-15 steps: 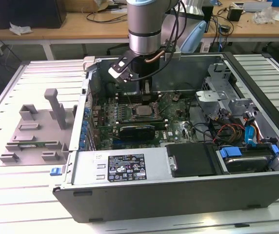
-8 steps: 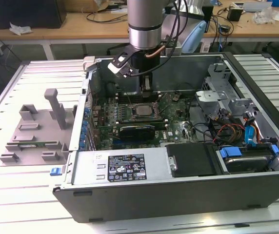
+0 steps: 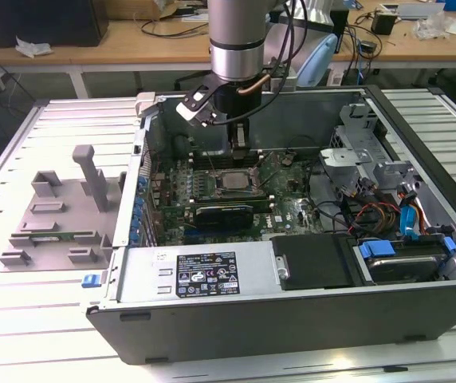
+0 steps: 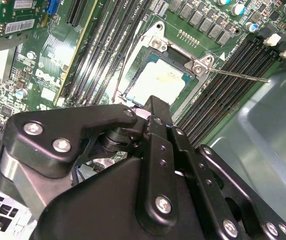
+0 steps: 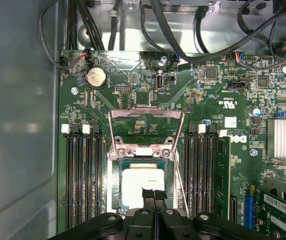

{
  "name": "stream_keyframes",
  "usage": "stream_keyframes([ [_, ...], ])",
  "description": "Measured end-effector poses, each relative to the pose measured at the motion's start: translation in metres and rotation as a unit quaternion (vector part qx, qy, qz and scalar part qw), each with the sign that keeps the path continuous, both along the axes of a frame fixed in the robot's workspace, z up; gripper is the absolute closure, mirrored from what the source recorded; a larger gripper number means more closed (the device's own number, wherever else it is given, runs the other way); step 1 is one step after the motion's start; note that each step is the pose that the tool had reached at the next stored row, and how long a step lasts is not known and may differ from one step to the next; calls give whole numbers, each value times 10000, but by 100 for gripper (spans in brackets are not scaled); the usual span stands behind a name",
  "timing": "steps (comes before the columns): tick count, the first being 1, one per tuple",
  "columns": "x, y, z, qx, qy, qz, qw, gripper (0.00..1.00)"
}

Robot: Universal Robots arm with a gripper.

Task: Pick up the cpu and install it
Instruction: 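Close the cpu cover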

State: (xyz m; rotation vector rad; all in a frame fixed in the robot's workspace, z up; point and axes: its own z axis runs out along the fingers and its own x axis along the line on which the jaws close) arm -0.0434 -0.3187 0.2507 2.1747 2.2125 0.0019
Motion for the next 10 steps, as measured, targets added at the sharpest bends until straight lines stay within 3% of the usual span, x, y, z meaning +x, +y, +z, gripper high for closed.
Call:
stream_keyframes([
  [10,0,0,2,0,0,0,10000,89],
])
